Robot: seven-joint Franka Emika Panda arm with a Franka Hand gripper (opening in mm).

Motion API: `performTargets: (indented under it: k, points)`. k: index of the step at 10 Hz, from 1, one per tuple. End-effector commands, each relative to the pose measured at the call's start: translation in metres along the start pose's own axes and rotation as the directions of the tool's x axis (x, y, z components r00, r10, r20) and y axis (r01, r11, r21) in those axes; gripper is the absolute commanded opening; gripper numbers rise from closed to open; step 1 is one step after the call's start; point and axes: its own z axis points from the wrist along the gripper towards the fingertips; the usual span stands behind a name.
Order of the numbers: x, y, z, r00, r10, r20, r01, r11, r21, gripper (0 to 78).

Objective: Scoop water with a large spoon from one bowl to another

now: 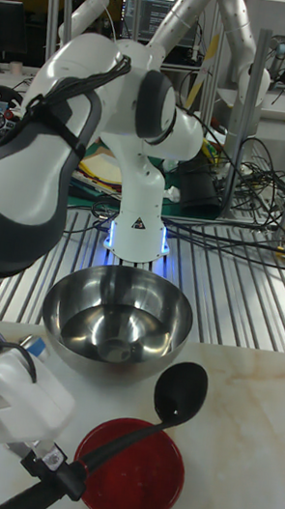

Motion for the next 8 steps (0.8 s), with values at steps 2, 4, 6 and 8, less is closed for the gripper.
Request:
performTargets:
  k: [2,4,6,8]
  points:
    - [-0.0010,0.0024,-0.0021,1.000,-0.001,-0.002,0.001,1.000,-0.007,1.2]
    - [-0.0011,0.0025,-0.0022,1.000,-0.017,0.007,0.017,0.999,0.027,1.2]
    - [-0.0009,0.0035,-0.0031,0.999,-0.047,0.019,0.045,0.993,0.110,1.2]
    - [-0.0008,0.0045,-0.0040,0.997,-0.067,0.034,0.061,0.984,0.169,1.2]
